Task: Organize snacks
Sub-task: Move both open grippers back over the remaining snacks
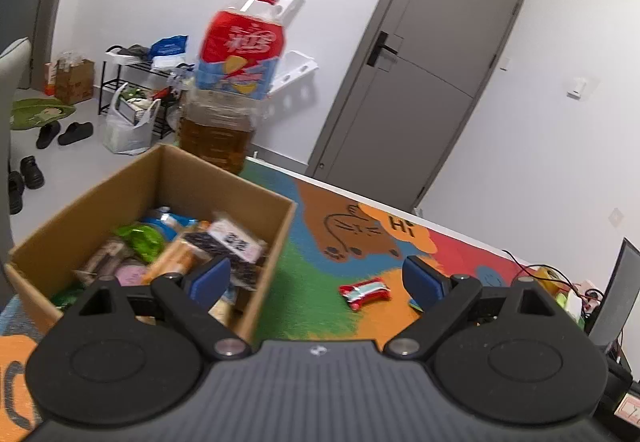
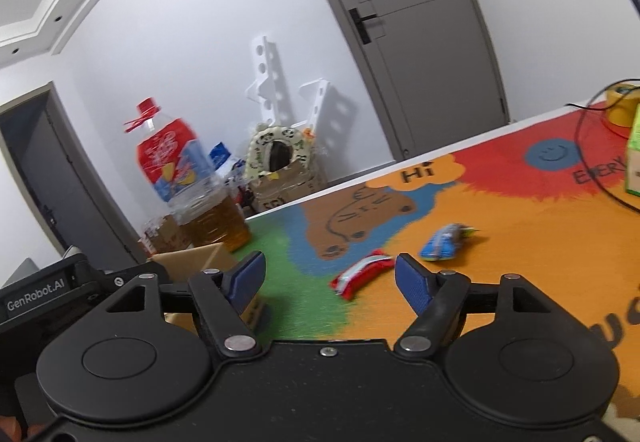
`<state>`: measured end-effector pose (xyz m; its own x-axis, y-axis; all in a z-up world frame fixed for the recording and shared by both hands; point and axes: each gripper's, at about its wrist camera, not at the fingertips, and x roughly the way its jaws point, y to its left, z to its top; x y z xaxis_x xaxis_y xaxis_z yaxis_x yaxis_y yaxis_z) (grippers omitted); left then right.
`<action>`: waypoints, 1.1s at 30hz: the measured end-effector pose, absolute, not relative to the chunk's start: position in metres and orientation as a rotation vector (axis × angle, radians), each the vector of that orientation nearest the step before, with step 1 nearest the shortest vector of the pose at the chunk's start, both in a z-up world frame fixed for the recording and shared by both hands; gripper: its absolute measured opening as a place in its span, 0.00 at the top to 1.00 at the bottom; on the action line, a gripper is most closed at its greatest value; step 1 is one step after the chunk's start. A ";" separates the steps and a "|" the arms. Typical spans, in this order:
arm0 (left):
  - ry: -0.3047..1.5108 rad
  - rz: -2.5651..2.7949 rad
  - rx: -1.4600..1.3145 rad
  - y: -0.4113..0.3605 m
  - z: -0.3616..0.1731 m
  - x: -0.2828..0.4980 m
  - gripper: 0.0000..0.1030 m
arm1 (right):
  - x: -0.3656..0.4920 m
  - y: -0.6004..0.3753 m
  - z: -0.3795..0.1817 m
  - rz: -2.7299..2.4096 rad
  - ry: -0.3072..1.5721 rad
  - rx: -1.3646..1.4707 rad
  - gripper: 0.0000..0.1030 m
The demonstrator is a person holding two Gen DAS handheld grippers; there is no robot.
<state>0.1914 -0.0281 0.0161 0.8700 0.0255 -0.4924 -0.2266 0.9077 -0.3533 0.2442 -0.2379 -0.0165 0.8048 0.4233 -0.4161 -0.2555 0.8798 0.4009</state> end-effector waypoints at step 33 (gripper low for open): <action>0.592 0.056 -0.278 -0.064 -0.023 0.308 0.16 | 0.345 -0.251 -0.062 0.221 0.635 0.327 0.31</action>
